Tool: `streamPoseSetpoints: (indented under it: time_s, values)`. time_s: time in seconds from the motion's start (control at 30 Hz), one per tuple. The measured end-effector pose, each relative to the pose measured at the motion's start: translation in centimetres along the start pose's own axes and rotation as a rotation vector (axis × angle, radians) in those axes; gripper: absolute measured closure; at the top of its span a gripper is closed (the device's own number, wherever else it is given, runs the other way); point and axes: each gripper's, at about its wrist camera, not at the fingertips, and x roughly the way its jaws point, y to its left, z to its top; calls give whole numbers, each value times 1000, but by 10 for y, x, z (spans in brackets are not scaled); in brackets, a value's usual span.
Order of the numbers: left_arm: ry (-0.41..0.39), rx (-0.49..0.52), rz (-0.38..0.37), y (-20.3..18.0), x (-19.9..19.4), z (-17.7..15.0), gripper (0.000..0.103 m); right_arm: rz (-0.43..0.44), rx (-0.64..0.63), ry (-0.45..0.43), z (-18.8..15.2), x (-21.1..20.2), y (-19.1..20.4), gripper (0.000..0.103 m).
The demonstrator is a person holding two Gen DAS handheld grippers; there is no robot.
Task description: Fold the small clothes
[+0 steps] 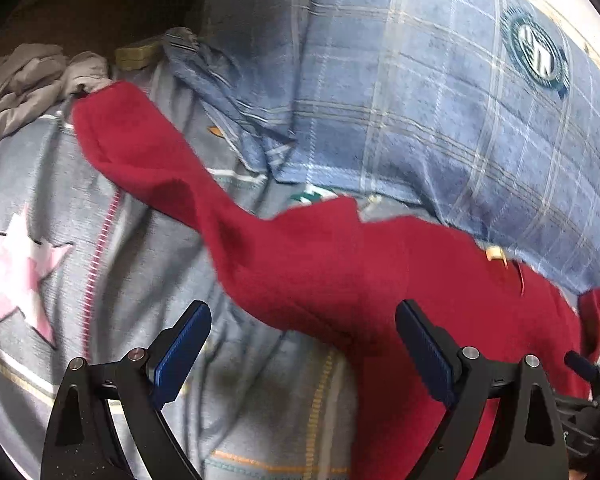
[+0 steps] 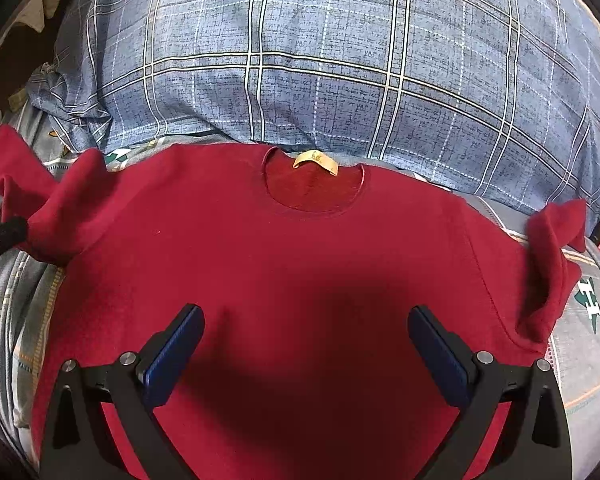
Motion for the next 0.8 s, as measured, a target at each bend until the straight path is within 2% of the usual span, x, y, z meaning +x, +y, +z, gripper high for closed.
streamPoseSetpoints:
  time_s: [0.17,0.33,0.47,0.53,0.6,0.63,0.67,0.73,0.8]
  values:
    - [-59,-112,88,43,-10,26,9,22,2,-4,3,-1,0,1]
    - [-148,-245,144,85,-16,60,10,54,6,-5,6,0,3,1]
    - [-129,-262,239,106,2,84,22,80,10,-1,7,1,7,1]
    - [-102,-284,260,114,16,92,27,97,14,5,7,2,8,1]
    - [-136,-255,280,113,24,102,30,109,20,8,7,3,9,1]
    - [-137,-231,291,111,29,106,35,114,22,9,8,4,9,1]
    - [-111,-206,289,109,36,109,51,118,24,10,8,4,10,1]
    - [-100,-183,301,108,44,112,91,126,25,13,9,5,10,1]
    - [-64,-212,233,115,50,113,95,129,29,14,9,5,9,1]
